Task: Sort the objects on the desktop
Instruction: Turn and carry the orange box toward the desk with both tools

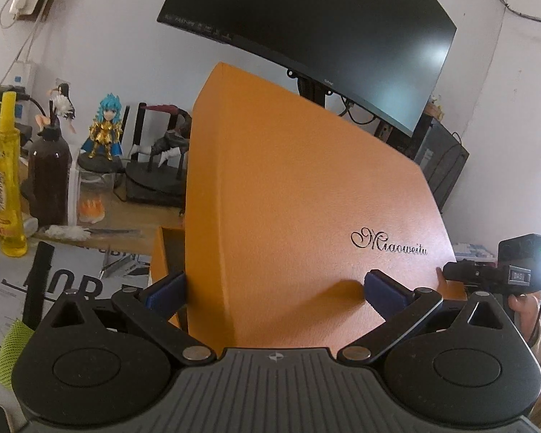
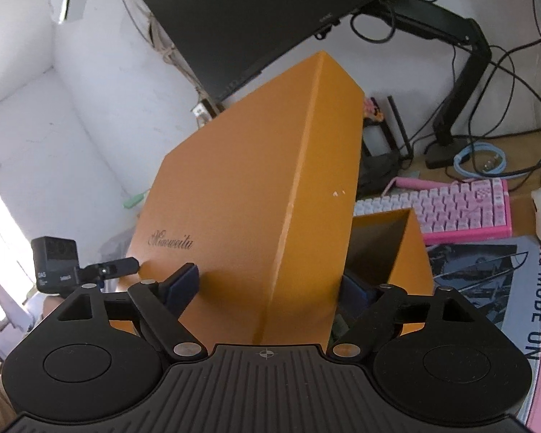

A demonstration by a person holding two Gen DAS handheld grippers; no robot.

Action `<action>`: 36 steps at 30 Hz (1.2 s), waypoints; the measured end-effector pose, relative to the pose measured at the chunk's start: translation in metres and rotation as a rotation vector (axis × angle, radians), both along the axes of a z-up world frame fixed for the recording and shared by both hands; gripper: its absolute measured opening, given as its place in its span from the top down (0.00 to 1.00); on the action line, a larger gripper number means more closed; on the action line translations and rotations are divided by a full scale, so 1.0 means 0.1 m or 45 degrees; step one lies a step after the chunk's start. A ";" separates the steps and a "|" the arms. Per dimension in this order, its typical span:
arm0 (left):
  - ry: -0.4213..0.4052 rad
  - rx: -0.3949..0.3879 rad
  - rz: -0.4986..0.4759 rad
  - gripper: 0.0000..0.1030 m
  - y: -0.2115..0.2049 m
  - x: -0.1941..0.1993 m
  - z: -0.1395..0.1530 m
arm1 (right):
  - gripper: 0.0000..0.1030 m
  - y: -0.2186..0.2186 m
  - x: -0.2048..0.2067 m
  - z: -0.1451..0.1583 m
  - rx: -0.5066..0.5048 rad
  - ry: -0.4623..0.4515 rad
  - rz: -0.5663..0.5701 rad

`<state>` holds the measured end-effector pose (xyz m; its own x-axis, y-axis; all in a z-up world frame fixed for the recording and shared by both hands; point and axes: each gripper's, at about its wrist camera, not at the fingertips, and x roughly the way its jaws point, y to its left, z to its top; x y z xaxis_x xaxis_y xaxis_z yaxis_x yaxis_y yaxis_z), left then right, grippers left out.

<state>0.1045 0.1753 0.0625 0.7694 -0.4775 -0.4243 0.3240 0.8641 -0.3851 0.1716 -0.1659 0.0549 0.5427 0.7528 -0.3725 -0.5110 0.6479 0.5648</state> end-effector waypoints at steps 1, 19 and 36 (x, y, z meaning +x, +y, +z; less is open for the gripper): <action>0.000 0.002 -0.005 0.00 0.01 0.00 -0.01 | 0.17 0.00 0.01 -0.02 -0.004 0.002 -0.001; 0.061 0.074 -0.028 0.00 0.08 -0.07 -0.15 | 0.19 0.12 0.08 -0.14 -0.171 -0.014 -0.060; 0.007 0.088 0.019 0.00 0.11 -0.12 -0.04 | 0.19 0.09 0.19 -0.24 -0.169 0.007 -0.067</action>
<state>0.0922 0.1864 0.0581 0.7739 -0.4353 -0.4600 0.3088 0.8935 -0.3261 0.1910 -0.1572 0.0313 0.5778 0.6673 -0.4699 -0.4716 0.7429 0.4750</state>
